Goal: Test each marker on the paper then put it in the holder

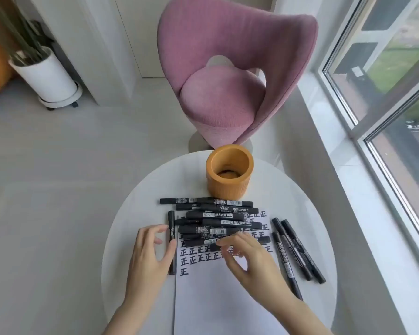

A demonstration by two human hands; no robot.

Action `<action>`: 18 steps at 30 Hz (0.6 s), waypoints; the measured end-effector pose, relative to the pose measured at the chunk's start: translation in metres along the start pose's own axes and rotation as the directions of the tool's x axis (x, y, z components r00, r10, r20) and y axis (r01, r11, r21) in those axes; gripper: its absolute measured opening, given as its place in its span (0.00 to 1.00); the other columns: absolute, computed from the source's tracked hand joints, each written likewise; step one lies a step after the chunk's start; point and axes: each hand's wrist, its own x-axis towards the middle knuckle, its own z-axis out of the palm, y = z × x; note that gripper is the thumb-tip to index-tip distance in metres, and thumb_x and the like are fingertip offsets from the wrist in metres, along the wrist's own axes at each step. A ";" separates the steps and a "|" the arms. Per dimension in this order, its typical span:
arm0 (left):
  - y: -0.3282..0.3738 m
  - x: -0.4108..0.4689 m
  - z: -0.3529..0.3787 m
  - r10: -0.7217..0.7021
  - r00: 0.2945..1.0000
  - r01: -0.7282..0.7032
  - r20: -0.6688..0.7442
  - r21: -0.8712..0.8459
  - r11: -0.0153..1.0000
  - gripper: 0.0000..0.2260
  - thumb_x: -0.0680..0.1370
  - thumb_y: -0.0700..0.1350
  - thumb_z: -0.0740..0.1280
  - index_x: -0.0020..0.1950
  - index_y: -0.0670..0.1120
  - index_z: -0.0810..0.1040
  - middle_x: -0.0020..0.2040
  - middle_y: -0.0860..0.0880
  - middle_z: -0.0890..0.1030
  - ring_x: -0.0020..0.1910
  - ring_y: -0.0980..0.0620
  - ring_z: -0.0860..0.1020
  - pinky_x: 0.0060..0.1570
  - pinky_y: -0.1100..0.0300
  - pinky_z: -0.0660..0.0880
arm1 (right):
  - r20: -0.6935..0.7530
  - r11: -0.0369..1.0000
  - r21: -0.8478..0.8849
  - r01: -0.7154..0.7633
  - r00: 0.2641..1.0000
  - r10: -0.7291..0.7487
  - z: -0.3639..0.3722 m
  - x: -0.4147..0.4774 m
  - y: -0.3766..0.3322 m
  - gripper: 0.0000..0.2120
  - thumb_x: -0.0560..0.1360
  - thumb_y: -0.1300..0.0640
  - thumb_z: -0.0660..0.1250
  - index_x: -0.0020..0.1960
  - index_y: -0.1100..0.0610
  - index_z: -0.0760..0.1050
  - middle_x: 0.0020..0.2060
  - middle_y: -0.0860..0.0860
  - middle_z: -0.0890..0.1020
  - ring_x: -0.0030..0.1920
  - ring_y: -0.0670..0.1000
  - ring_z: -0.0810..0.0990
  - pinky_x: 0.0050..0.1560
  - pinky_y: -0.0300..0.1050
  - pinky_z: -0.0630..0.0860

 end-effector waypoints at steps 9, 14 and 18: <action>-0.037 -0.009 0.028 0.164 0.985 -0.164 -0.062 -0.001 0.986 0.14 0.74 0.54 0.67 0.58 0.57 0.69 0.51 0.60 0.69 0.50 0.62 0.71 0.51 0.77 0.62 | 0.150 0.927 -0.173 0.333 0.939 -0.309 0.046 0.007 0.019 0.09 0.77 0.53 0.61 0.54 0.54 0.76 0.44 0.46 0.77 0.46 0.47 0.74 0.46 0.38 0.71; -0.042 -0.009 0.035 0.237 0.968 -0.233 -0.078 0.051 0.971 0.22 0.71 0.61 0.59 0.62 0.54 0.68 0.53 0.58 0.69 0.48 0.62 0.68 0.52 0.74 0.60 | 0.180 0.889 -0.187 0.417 0.904 -0.387 0.053 0.011 0.019 0.11 0.77 0.52 0.59 0.53 0.54 0.77 0.43 0.47 0.77 0.45 0.50 0.77 0.41 0.46 0.76; -0.050 -0.007 0.039 0.278 0.955 -0.272 -0.101 0.064 0.960 0.26 0.71 0.62 0.59 0.64 0.48 0.69 0.57 0.54 0.70 0.49 0.57 0.69 0.53 0.70 0.60 | 0.172 0.841 -0.285 0.460 0.888 -0.427 0.064 0.009 0.026 0.13 0.76 0.49 0.58 0.52 0.54 0.77 0.43 0.48 0.77 0.44 0.51 0.77 0.41 0.45 0.75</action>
